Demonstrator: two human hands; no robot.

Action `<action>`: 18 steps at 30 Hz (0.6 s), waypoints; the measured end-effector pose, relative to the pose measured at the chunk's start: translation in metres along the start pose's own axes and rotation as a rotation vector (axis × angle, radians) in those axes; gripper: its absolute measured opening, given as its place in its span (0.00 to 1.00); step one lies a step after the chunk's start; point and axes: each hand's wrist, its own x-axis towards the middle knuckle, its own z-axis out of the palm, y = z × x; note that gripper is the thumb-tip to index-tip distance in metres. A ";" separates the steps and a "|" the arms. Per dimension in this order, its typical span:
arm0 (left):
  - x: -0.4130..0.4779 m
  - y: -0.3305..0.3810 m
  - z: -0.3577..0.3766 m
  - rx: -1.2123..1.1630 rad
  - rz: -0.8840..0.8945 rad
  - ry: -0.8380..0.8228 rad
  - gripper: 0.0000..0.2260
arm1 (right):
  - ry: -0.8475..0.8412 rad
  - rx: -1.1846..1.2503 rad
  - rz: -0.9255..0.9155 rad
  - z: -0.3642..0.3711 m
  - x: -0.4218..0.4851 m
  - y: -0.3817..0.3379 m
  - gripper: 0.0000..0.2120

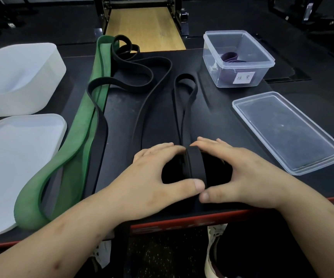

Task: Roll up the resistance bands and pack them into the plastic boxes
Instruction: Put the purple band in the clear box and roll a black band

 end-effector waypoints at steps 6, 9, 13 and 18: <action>-0.005 0.002 -0.002 0.027 0.031 -0.039 0.44 | 0.034 0.003 -0.012 0.000 -0.001 0.005 0.42; -0.005 0.002 0.004 0.052 0.084 0.010 0.34 | 0.019 0.051 -0.090 0.001 0.000 0.002 0.30; -0.003 0.002 0.006 0.033 0.091 0.039 0.29 | 0.033 0.046 -0.101 0.005 0.001 0.000 0.27; 0.000 0.000 0.005 0.034 0.061 0.032 0.34 | 0.019 0.059 -0.082 0.003 0.001 0.001 0.30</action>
